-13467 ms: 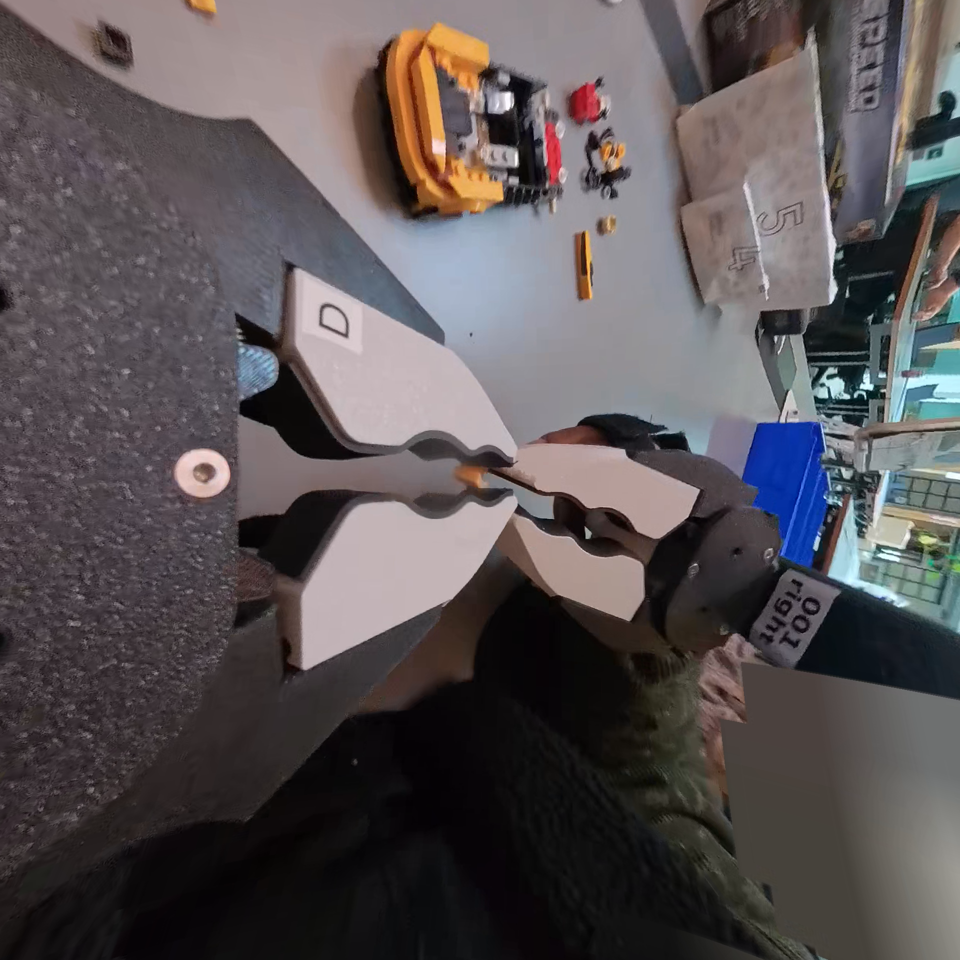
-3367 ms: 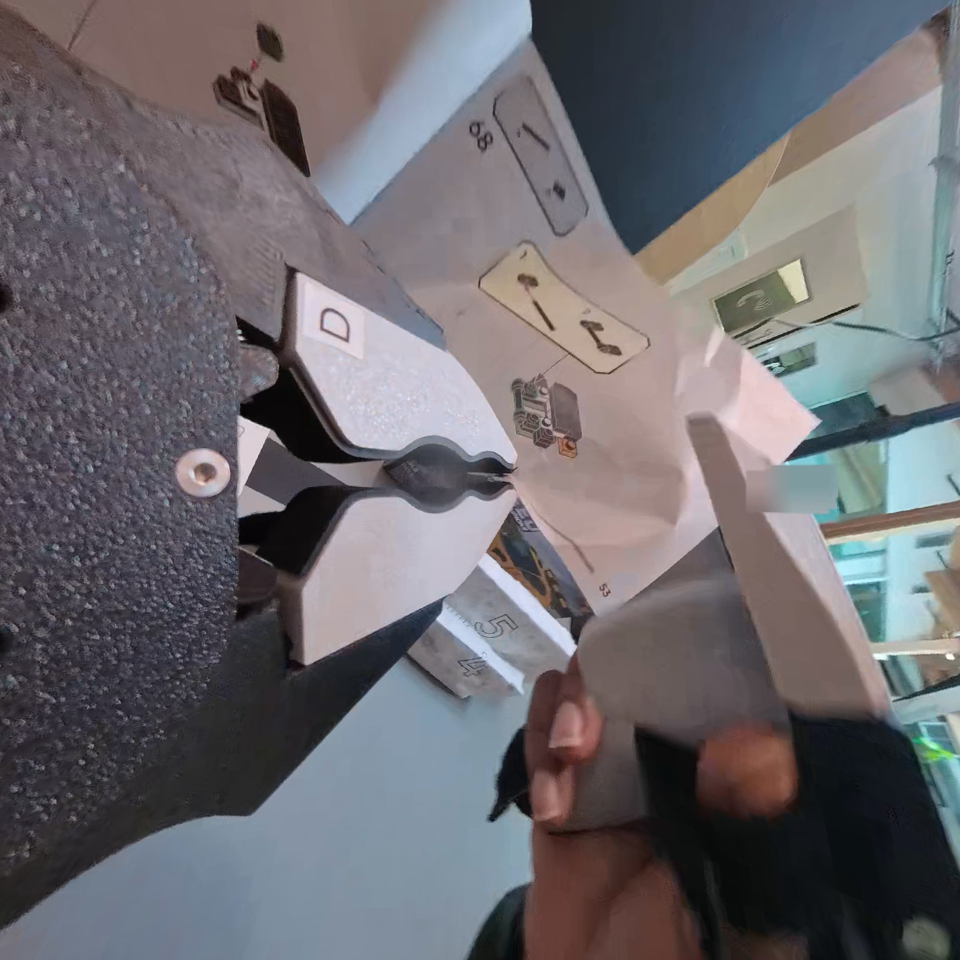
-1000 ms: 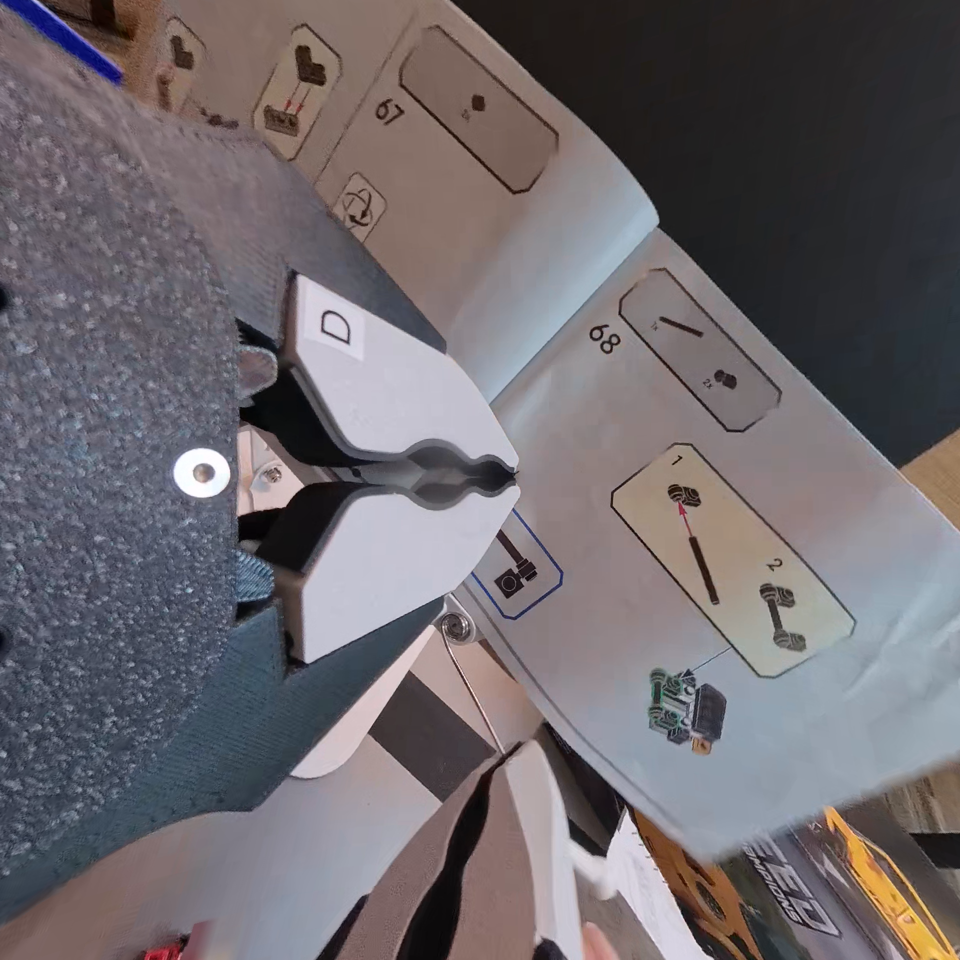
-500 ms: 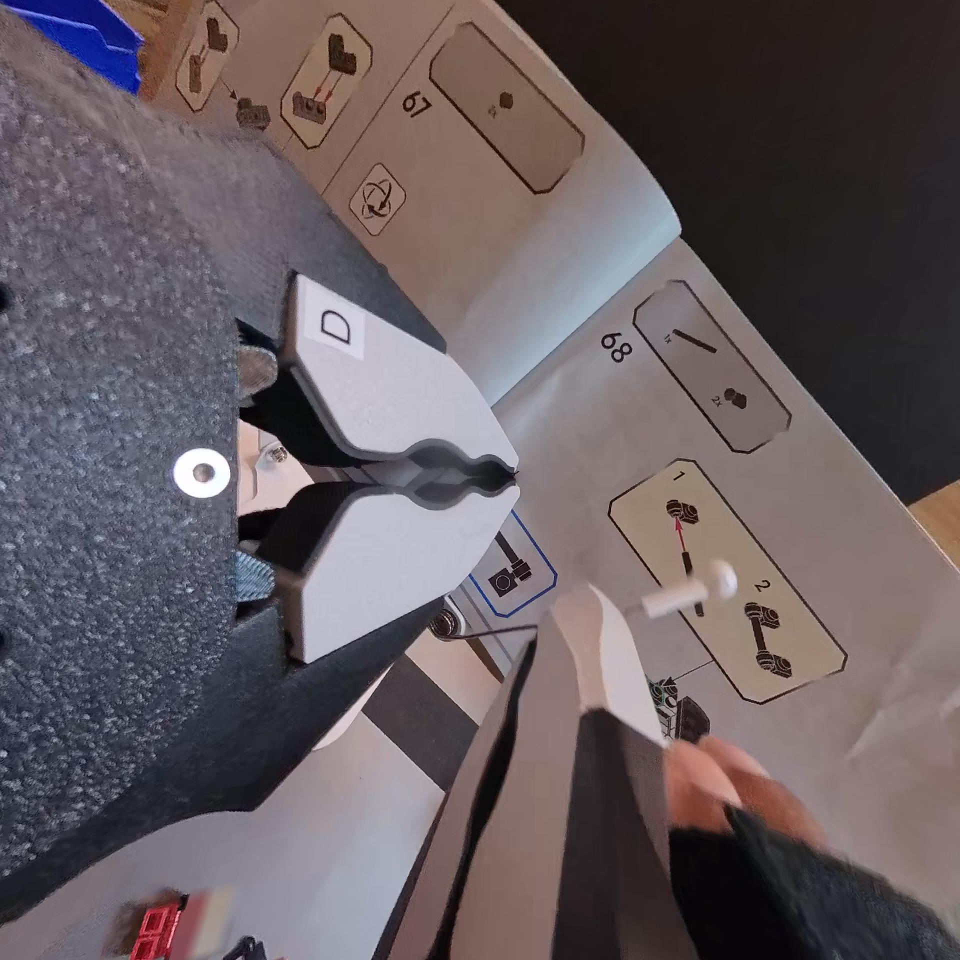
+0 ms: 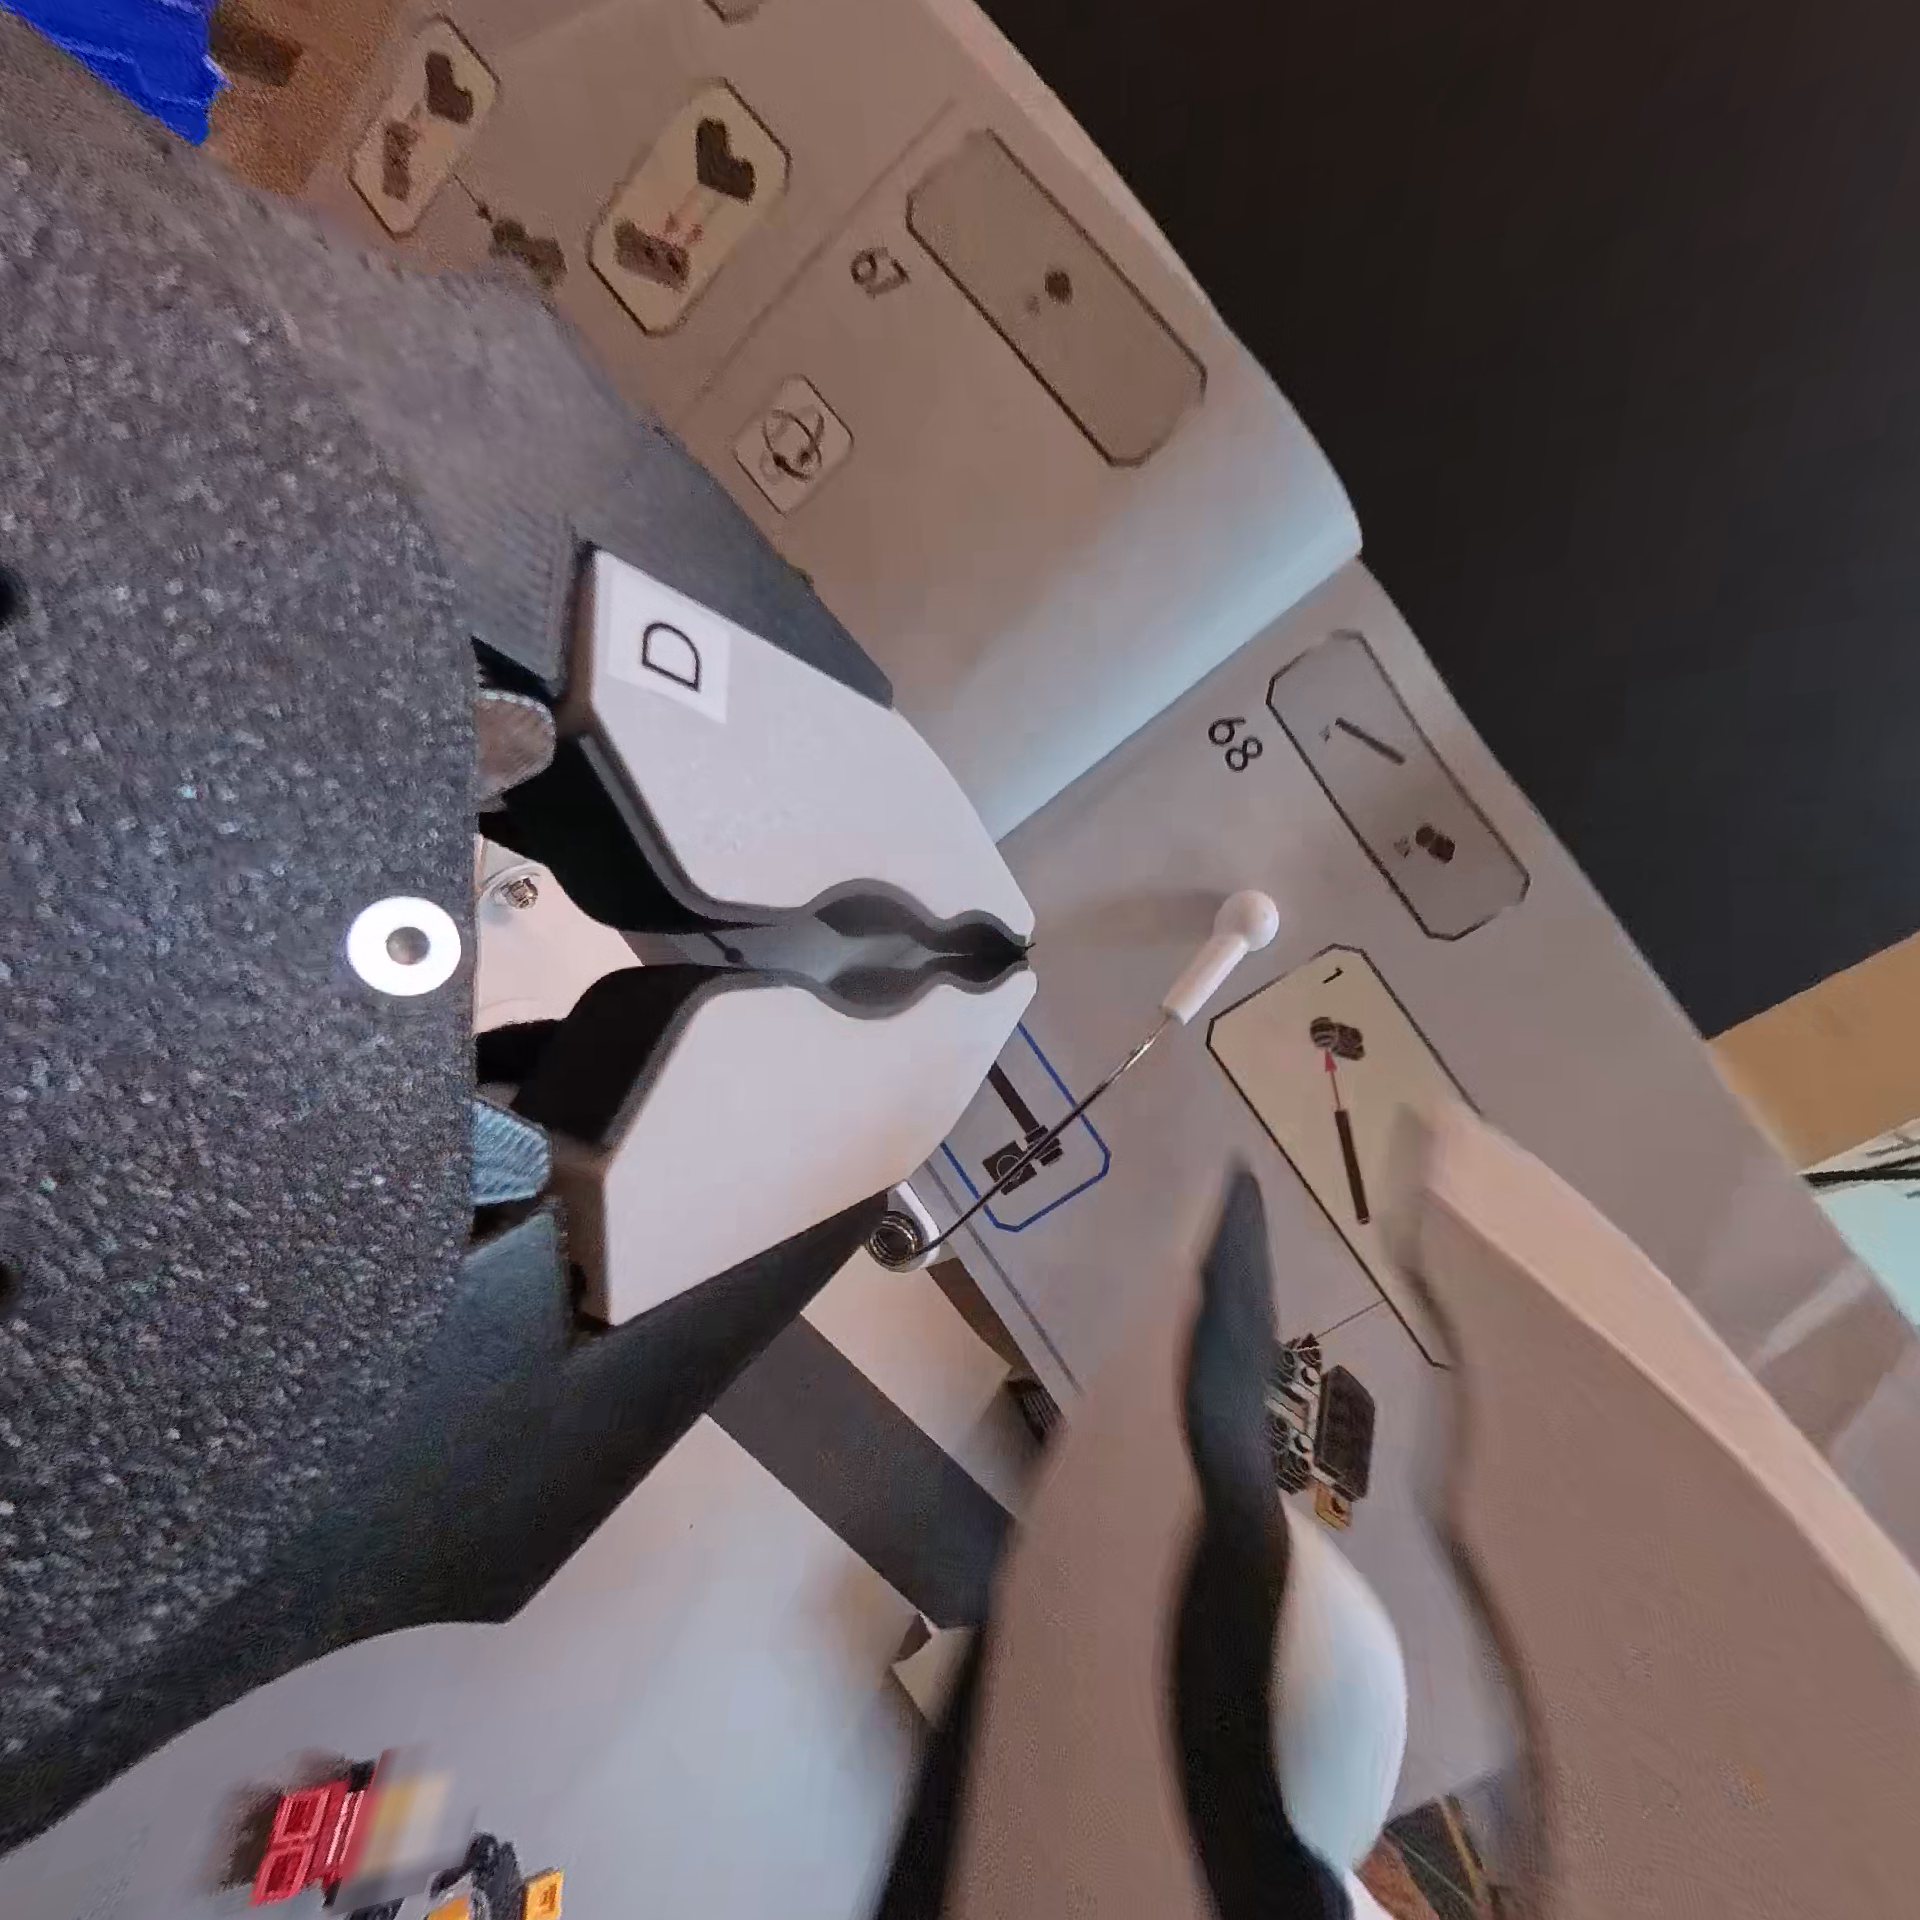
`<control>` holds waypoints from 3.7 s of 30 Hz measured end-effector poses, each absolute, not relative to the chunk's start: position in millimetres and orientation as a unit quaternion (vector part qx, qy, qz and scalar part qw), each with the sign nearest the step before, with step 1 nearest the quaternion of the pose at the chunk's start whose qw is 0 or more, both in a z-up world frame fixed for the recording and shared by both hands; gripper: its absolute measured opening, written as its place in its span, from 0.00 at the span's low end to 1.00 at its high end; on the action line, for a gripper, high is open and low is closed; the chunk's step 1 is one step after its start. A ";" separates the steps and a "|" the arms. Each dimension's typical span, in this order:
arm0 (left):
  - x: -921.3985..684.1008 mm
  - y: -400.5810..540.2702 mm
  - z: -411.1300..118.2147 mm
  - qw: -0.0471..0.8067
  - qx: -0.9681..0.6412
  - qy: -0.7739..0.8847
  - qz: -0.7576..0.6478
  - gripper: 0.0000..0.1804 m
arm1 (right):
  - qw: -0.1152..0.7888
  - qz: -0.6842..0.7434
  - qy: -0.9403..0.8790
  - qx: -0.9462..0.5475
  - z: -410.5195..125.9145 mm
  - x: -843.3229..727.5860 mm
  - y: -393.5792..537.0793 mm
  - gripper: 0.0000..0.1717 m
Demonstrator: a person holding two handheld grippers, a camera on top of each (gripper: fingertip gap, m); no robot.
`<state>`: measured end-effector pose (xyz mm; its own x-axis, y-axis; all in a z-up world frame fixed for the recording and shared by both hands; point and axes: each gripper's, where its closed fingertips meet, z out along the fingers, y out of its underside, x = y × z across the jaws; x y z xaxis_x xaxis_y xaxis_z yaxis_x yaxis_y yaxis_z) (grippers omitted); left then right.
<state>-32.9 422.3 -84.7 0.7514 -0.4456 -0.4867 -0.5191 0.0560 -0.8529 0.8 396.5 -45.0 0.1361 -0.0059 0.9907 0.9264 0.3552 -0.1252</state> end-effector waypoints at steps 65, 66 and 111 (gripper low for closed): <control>-166.6 422.1 -133.8 0.525 -0.629 -0.161 -0.551 0.13 | 0.629 -0.206 -0.474 -0.581 -110.4 -100.8 422.3 0.08; -166.4 421.6 -133.9 0.526 -0.631 -0.165 -0.546 0.13 | 0.629 -0.210 -0.474 -0.579 -110.5 -100.5 421.4 0.08; -168.2 327.5 -80.5 0.743 -0.648 0.134 -0.104 0.02 | 0.699 -0.047 -0.360 -0.616 -98.3 -4.3 379.8 0.24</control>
